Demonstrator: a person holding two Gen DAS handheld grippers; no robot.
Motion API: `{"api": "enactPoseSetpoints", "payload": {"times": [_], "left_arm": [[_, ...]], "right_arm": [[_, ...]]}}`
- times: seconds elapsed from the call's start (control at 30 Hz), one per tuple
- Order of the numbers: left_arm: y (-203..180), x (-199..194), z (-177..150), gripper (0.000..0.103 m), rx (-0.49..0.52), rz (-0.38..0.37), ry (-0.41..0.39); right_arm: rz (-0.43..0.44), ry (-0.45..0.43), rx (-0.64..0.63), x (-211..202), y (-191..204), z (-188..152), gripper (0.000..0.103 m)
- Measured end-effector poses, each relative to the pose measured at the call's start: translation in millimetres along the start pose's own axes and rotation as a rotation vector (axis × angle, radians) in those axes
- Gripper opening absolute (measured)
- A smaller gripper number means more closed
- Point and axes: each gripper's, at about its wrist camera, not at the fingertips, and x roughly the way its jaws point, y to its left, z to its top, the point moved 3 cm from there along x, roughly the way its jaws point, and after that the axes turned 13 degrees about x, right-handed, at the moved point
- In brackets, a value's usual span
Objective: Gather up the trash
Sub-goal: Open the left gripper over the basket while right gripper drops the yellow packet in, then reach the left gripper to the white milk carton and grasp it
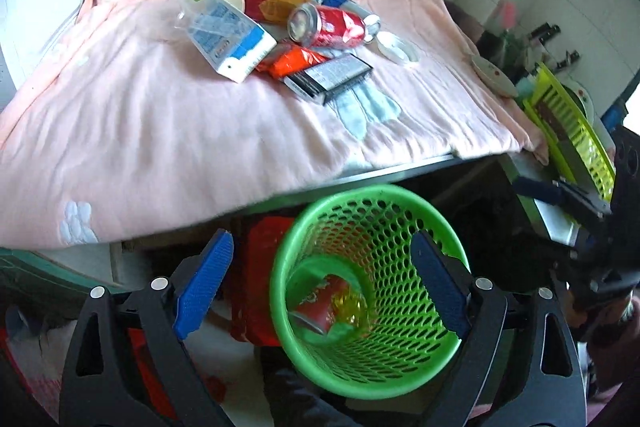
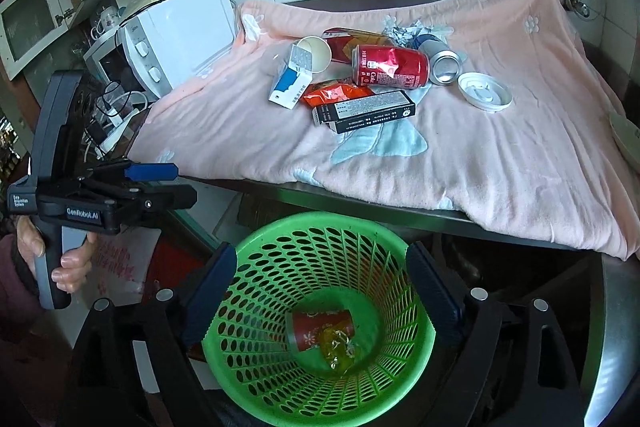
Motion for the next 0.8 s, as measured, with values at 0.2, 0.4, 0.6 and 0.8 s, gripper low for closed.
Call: {"api": "enactPoseSetpoints", "payload": {"times": [0.2,0.4,0.6,0.8], "left_arm": [[32.5,1.7,43.6,0.097,-0.084,0.026,-0.034],[64.0,15.4,88.9,0.097,-0.139,0.033,-0.059],[92.7,42.3,124.6,0.097,-0.198,0.018,-0.053],[124.3,65.0,150.4,0.097,-0.270,0.007,-0.056]], "right_arm": [[0.004,-0.006,-0.010,8.3,7.3,16.5,0.086],[0.001,-0.012,-0.002,18.0,7.8,31.3,0.086],[-0.006,-0.007,0.009,27.7,5.2,41.7,0.086],[-0.014,0.000,0.024,36.3,0.4,52.2,0.086]]}}
